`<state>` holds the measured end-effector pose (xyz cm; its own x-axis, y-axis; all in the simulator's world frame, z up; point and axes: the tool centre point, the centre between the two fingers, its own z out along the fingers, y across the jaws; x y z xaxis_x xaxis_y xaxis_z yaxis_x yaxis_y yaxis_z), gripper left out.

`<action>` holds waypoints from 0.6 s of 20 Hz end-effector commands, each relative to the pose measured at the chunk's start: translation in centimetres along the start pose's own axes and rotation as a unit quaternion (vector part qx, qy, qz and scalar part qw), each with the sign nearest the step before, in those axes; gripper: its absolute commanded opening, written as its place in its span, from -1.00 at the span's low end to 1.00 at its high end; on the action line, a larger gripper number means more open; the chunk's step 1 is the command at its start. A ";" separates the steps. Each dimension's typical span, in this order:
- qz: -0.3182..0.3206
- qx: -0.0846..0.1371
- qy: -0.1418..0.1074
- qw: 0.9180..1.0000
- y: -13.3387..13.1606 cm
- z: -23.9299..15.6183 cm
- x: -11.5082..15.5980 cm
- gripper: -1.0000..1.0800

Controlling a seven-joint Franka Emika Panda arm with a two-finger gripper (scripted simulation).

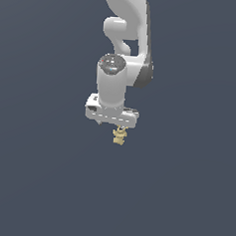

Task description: Pick up the object and move it to a goal position.

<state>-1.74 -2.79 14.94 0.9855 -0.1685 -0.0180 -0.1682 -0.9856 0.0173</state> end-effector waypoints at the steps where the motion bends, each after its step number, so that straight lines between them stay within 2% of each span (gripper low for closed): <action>1: 0.013 0.002 0.002 1.000 -1.1 1.0 -0.8 0.92; 12: 0.055 0.009 0.008 0.998 -4.0 3.6 -3.4 0.92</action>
<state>-4.30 1.42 11.51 0.9636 -0.2674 -0.0023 -0.2673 -0.9636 0.0019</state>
